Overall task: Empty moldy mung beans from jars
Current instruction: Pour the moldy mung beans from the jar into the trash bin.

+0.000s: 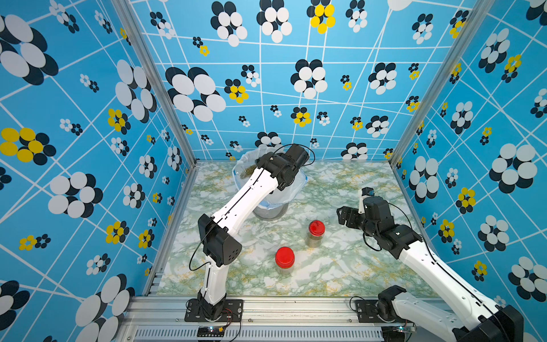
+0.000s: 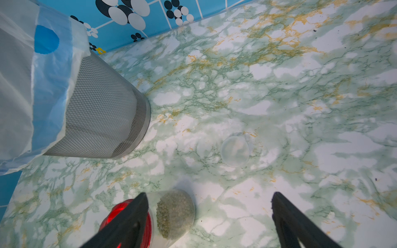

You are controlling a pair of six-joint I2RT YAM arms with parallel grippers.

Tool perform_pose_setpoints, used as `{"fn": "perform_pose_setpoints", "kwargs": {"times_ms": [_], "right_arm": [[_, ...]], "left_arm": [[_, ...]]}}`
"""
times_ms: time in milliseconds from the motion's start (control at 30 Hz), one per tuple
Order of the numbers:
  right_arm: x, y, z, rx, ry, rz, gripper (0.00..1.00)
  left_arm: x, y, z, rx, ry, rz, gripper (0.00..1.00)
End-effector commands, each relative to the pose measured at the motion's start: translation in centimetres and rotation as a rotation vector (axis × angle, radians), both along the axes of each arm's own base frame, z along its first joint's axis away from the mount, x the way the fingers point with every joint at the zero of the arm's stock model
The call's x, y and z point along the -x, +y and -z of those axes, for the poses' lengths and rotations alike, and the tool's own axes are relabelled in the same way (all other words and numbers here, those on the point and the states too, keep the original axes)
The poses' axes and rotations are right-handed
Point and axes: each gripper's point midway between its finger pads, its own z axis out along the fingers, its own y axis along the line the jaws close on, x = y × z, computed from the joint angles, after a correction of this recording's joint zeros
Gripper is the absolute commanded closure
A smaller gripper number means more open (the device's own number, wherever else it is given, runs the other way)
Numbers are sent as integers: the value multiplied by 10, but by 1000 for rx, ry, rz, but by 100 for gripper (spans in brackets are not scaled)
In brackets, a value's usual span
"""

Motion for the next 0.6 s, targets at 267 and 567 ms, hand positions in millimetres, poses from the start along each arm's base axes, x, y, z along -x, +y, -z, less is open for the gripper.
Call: {"fn": "perform_pose_setpoints", "kwargs": {"times_ms": [267,567], "right_arm": [[1,-1,2,-10,-4,6,8],[3,-2,4,-7,0,6,8]], "left_arm": [[9,5,-18,-96,-44,15,81],[7,-5,-20,-140,-69,28,81]]}}
